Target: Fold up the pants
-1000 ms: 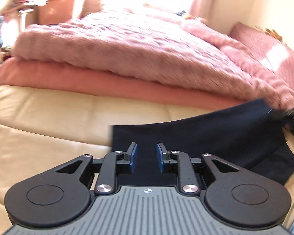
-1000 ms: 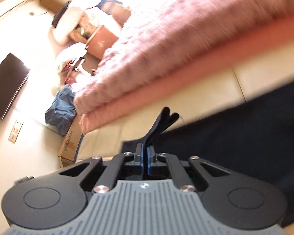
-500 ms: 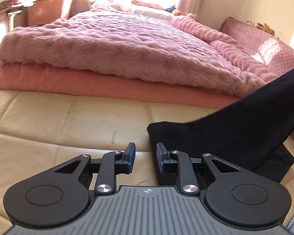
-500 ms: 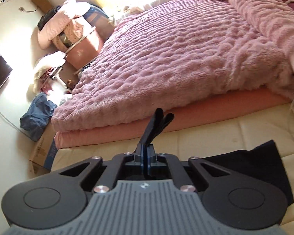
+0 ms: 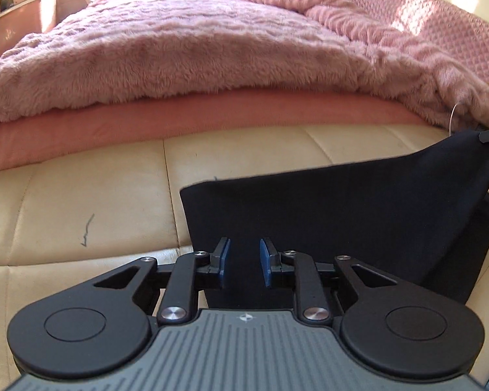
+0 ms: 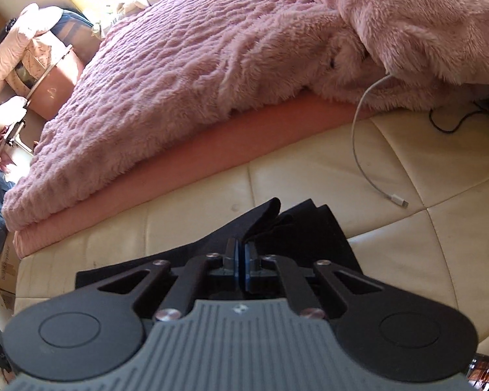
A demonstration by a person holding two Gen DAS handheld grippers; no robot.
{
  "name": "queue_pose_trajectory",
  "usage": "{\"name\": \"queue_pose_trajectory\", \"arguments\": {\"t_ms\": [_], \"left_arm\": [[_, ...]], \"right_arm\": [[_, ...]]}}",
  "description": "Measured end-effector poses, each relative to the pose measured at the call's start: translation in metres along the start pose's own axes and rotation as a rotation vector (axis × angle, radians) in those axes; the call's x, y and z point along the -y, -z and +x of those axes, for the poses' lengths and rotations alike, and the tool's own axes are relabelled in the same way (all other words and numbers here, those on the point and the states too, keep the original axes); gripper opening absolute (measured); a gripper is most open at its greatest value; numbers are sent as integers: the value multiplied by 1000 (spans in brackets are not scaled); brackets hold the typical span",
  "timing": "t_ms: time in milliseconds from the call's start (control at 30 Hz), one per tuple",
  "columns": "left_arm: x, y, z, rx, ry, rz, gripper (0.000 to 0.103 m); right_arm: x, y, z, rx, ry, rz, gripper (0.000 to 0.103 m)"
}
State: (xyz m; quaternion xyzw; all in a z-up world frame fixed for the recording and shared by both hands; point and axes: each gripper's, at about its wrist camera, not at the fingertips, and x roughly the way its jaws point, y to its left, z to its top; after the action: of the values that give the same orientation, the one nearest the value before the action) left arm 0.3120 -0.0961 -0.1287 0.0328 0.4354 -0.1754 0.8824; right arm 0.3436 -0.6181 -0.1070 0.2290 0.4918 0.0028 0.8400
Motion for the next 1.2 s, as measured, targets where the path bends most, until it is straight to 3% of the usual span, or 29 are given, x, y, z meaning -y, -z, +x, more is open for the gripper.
{"name": "queue_pose_trajectory", "arguments": {"t_ms": [200,400,467,600,667,733,800,967,1133,1200], "left_arm": [[-6,15,9,-24,-9,-21,24],[-7,15,8,-26,-8,-22,24],[-6,12,9,-26,-7,-22,24],[-8,13,10,-23,-1,-26,24],[-8,14,10,-22,1,-27,24],[-9,14,9,-22,0,-33,24],[-7,14,9,-27,1,-31,24],[-6,12,11,-35,-5,-13,24],[-14,16,1,-34,1,-62,24],[-20,21,-11,-22,5,-100,25]], "right_arm": [[35,14,46,-68,96,-47,0],[39,25,52,-41,114,-64,0],[24,26,34,5,116,-100,0],[-13,29,-23,204,1,-198,0],[-23,31,-27,247,78,-281,0],[-15,32,-1,176,163,-276,0],[-5,36,23,129,197,-274,0],[-1,46,48,104,251,-281,0],[-3,49,38,131,366,-321,0],[-6,50,24,157,367,-328,5]]}}
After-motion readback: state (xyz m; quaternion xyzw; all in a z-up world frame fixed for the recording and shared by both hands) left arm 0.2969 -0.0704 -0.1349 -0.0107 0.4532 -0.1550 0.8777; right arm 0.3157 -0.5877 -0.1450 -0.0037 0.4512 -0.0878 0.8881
